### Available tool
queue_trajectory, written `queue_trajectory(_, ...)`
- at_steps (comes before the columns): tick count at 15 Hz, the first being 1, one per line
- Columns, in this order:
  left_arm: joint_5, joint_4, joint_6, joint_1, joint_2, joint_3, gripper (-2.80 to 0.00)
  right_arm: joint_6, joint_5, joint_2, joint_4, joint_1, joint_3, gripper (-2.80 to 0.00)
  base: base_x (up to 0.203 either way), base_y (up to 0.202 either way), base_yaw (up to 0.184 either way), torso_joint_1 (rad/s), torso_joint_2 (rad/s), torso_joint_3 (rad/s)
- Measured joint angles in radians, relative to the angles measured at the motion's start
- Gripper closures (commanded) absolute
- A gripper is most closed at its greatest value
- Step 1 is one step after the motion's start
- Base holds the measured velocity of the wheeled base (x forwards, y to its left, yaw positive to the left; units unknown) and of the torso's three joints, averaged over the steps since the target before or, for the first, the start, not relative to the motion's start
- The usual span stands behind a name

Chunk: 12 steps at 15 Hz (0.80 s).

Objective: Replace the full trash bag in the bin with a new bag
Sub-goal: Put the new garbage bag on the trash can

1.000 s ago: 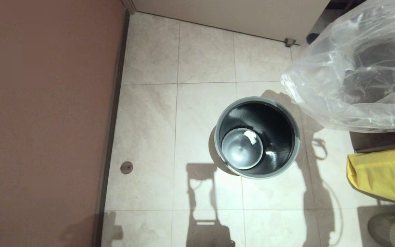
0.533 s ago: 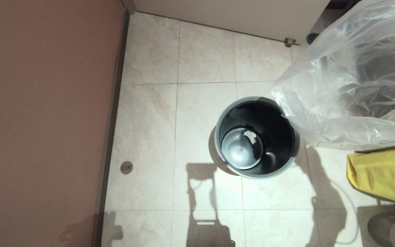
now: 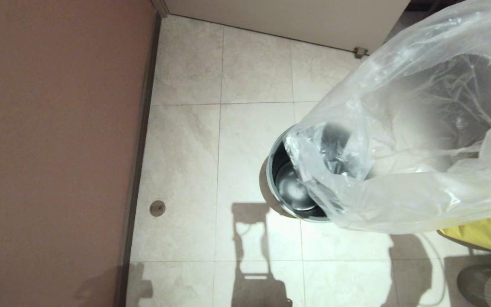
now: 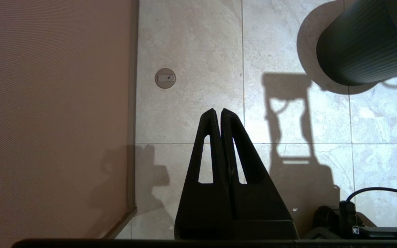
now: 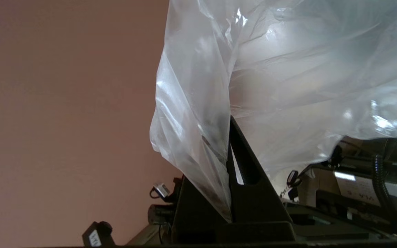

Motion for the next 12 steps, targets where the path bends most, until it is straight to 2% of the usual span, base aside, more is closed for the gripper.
queue_trajectory(4, 0.000, 0.000, 0.000, 0.000, 0.000, 0.000, 0.00, 0.002, 0.131, -0.027, -0.221, 0.000, 0.260, 0.00, 0.000, 0.000, 0.000, 0.000, 0.00, 0.000)
queue_trajectory(7, 0.000, 0.000, 0.000, 0.000, 0.000, 0.000, 0.00, -0.001, 0.246, -0.040, -0.449, 0.000, 0.515, 0.00, 0.000, 0.000, 0.000, 0.000, 0.00, 0.000)
queue_trajectory(12, 0.000, 0.000, 0.000, 0.000, 0.000, 0.000, 0.00, -0.025, 0.349, 0.024, -0.861, -0.041, 0.838, 0.00, 0.000, 0.000, 0.000, 0.000, 0.00, 0.000)
